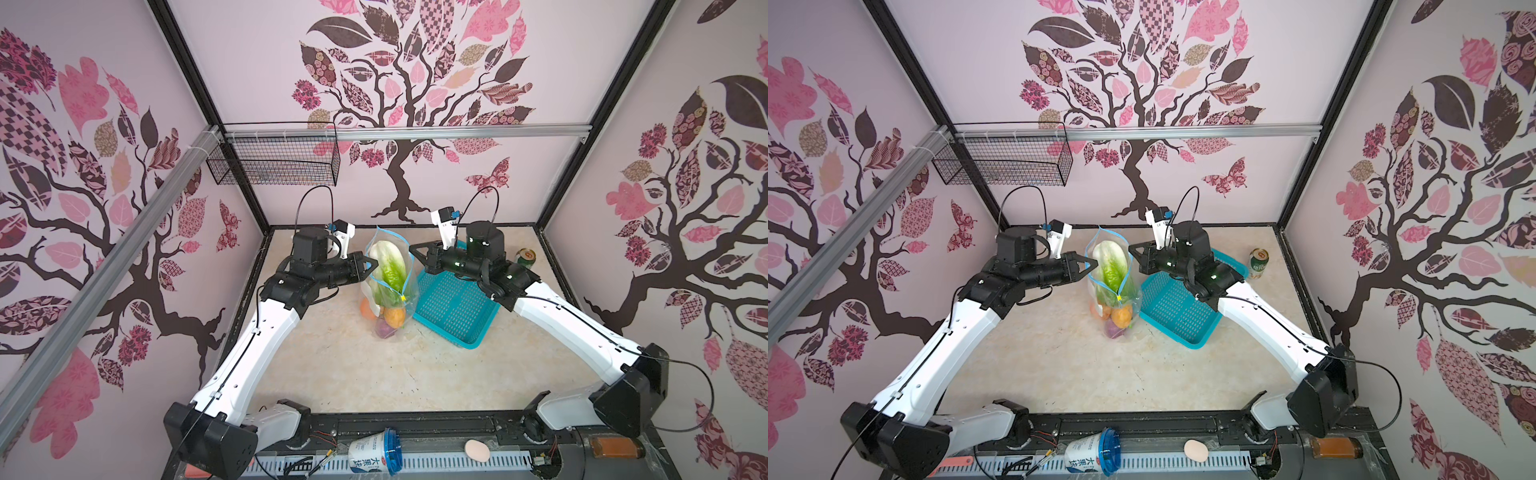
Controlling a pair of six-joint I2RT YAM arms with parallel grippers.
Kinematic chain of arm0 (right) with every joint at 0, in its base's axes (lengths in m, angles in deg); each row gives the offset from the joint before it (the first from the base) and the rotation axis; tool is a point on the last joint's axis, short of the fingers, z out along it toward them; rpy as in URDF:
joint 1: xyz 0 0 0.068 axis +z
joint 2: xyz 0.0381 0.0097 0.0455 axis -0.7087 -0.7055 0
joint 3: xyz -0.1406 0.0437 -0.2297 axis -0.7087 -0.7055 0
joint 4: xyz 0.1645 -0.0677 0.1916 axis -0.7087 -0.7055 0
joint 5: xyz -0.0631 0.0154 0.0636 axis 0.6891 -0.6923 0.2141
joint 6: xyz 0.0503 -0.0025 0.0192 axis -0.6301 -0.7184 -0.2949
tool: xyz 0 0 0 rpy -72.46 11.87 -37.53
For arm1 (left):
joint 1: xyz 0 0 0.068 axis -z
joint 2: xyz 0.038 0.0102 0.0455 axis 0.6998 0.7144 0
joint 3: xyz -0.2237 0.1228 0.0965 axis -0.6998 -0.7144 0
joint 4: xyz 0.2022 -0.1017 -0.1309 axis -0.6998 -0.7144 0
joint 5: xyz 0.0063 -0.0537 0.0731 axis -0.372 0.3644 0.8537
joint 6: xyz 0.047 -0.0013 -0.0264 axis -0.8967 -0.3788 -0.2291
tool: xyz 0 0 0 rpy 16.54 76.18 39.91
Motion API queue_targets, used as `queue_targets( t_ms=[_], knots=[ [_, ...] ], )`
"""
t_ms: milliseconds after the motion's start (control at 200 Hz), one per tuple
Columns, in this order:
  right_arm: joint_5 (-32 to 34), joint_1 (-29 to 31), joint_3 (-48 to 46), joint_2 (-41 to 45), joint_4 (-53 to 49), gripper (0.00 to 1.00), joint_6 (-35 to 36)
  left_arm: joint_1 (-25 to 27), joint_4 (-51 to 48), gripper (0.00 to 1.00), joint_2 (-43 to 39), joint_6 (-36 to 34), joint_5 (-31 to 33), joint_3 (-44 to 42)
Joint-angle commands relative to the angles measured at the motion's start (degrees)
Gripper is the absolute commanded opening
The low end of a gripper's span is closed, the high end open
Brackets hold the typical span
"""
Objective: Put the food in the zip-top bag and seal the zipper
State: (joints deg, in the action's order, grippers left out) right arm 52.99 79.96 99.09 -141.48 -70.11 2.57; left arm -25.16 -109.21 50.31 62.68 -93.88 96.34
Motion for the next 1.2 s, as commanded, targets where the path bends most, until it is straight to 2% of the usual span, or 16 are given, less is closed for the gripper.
queue_targets(
  t_ms=[0,200,480,780,865,985,1020,1105,1195],
  knots=[
    [0.7,0.0,-0.5,-1.0,0.4,0.0,0.9,-0.3,0.8,0.0,-0.1,-2.5,0.3,0.5],
    [-1.3,0.0,2.0,1.0,1.0,0.0,0.2,-0.2,1.0,0.0,-2.4,-2.2,-0.6,2.8],
    [-7.5,1.0,0.4,5.1,3.6,0.0,-3.5,-0.8,2.1,0.0,-3.9,-5.5,4.2,5.2],
    [-12.1,7.2,-10.2,7.3,7.4,0.0,-5.9,-1.6,4.9,0.0,3.3,-11.3,-2.7,6.1],
    [-12.5,7.4,-9.9,5.9,5.4,0.0,-3.9,-2.2,7.0,0.0,3.5,-11.5,-5.9,4.1],
    [-7.9,7.4,-7.2,4.7,-0.6,0.0,2.7,-2.3,8.3,0.0,2.8,-14.2,-8.3,0.9],
    [-6.0,7.4,-6.1,4.6,-2.3,0.1,4.8,-2.3,8.7,0.0,2.6,-14.6,-8.3,-0.1],
    [-1.6,7.4,-2.6,4.1,-7.1,0.2,10.1,-2.2,9.5,0.0,2.6,-14.6,-8.3,-1.5],
    [1.6,7.4,1.6,3.8,-11.4,0.37,15.2,-2.4,9.5,0.0,3.2,-14.2,-8.2,-1.4]
  ],
)
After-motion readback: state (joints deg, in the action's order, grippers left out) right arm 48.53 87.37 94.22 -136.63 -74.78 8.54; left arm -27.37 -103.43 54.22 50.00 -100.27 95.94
